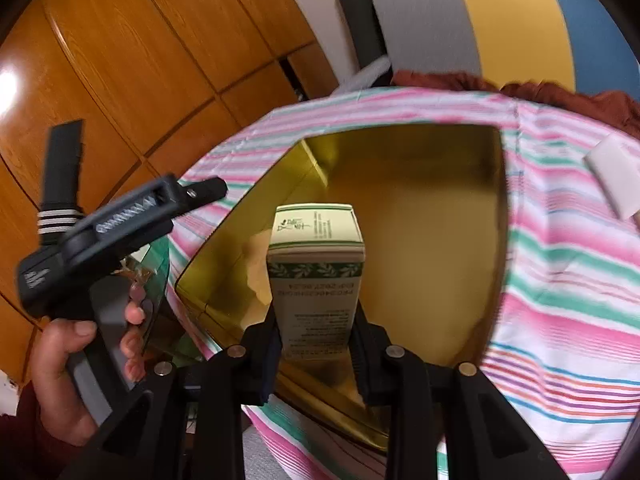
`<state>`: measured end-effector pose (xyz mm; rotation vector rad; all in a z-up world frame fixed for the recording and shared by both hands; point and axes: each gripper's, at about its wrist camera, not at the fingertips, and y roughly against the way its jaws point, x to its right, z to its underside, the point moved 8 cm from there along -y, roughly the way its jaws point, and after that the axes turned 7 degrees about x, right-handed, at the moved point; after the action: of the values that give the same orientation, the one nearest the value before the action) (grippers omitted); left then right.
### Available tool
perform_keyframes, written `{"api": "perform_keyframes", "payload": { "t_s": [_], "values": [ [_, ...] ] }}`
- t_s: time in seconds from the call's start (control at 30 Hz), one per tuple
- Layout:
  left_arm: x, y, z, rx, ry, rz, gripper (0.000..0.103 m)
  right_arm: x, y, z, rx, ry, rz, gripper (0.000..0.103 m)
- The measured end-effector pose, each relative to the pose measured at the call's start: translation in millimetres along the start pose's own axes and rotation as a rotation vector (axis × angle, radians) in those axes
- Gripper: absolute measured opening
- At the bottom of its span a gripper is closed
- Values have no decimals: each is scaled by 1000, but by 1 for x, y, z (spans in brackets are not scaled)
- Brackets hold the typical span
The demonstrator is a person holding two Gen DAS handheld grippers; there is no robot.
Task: Organize objects
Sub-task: 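Carry sponge and green box into the gold tray and open both tools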
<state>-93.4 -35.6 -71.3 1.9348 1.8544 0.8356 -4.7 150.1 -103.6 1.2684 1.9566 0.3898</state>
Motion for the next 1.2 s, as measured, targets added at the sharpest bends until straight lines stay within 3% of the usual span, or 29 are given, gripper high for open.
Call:
{"api": "perform_keyframes", "payload": {
  "t_s": [0.3,0.47,0.8,1.2],
  "values": [
    [-17,5,-2,6,63,-8,103,-11,-17,10,-93,-30,-17,31],
    [-15,7,-1,10,63,-5,103,-11,-19,9,-107,-26,1,40],
    [-3,11,-1,10,51,15,103,-11,6,-14,14,24,31,42],
    [49,18,13,-22,-25,106,103,55,78,-46,183,-62,185,44]
  ]
}}
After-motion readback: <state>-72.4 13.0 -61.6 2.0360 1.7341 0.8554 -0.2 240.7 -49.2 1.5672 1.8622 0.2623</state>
